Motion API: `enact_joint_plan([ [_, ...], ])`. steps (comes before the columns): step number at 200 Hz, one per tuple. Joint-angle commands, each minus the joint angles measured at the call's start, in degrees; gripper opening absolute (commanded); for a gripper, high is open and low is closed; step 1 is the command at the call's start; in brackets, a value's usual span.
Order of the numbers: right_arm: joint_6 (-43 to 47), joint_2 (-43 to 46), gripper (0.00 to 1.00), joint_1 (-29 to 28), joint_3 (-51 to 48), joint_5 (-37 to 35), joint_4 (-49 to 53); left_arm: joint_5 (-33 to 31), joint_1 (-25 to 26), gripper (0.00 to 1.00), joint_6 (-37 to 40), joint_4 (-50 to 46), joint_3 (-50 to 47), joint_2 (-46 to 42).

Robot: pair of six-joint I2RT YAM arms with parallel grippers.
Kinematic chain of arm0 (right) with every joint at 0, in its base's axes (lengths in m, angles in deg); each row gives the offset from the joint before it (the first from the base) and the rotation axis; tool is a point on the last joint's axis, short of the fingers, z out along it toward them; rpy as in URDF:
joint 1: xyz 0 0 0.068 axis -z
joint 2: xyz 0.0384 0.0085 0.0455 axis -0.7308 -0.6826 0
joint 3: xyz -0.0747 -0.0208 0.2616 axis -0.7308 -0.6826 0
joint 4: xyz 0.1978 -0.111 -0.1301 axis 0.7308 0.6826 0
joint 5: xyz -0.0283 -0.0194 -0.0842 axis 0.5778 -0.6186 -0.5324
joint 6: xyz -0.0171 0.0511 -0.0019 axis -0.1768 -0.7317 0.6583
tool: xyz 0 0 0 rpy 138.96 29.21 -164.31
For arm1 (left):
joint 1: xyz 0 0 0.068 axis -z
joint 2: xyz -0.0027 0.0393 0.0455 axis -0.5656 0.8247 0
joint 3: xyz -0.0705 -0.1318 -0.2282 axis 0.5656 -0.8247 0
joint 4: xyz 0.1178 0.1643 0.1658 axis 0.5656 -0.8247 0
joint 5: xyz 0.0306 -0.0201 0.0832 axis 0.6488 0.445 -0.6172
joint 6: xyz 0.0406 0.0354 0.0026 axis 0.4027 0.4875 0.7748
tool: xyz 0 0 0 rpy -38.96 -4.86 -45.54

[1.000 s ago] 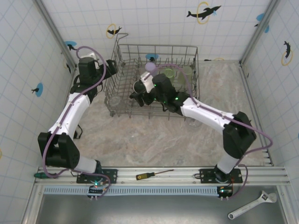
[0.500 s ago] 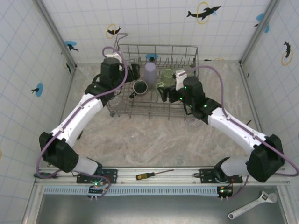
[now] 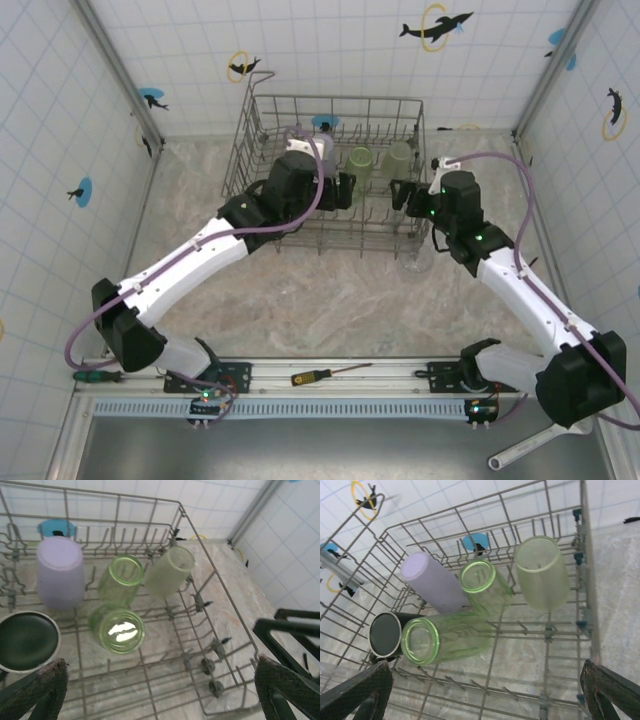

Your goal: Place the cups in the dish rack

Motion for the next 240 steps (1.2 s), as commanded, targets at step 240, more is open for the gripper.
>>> enact_joint_plan([
  [240,-4.87,12.76,1.00,15.78,-11.03,6.73,7.79,4.26,20.44,0.97,-13.94,-9.47,11.14,26.40],
])
